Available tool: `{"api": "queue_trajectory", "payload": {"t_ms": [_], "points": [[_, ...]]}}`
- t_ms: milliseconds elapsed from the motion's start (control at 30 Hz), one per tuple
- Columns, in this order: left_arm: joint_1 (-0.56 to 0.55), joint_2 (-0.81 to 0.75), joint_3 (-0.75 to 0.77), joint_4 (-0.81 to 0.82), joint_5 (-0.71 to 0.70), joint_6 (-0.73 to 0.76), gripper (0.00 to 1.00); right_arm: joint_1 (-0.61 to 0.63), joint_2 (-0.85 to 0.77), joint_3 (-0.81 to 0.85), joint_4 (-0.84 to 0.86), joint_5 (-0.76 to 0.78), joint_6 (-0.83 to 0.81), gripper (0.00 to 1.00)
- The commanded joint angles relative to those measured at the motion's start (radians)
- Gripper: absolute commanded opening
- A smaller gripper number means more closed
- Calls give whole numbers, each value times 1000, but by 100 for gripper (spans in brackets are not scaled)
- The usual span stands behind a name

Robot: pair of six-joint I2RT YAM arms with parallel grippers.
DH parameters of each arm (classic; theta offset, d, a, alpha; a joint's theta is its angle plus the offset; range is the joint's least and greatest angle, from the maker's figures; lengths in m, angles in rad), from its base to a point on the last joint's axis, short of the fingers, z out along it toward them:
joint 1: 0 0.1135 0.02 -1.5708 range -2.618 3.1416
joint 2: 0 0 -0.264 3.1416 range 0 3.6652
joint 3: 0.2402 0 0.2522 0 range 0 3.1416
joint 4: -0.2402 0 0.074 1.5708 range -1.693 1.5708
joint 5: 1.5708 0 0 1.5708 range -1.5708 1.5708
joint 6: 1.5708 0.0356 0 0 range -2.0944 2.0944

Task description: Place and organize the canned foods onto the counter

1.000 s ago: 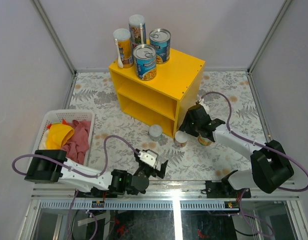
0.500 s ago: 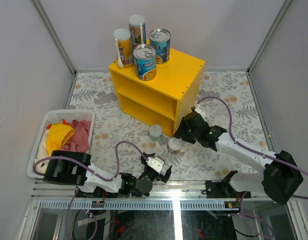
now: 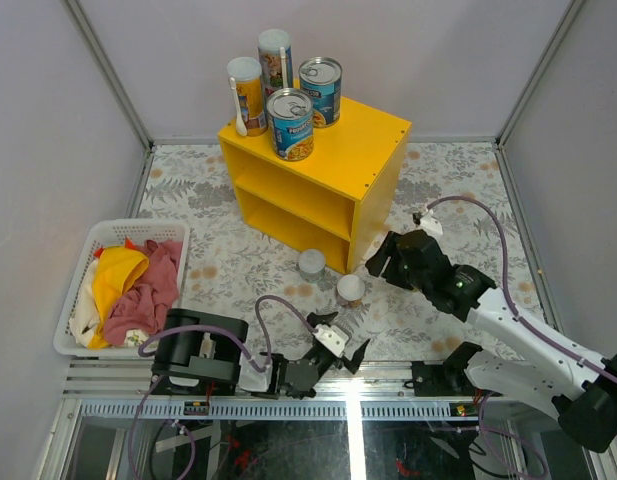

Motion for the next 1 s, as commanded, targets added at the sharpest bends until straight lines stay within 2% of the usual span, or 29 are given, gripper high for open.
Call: {"api": "queue_trajectory", "payload": {"t_ms": [0,700,967], "points": [[39,41,57,195,36,28,100,6,-56,9,-66,70,-17,66],[215,194,194,193,10,-2,100,6,-107,65,-118,82,-112,67],[233,215,244,109,-51,-5,100,4,-68,70,-79,66,-157,68]]}}
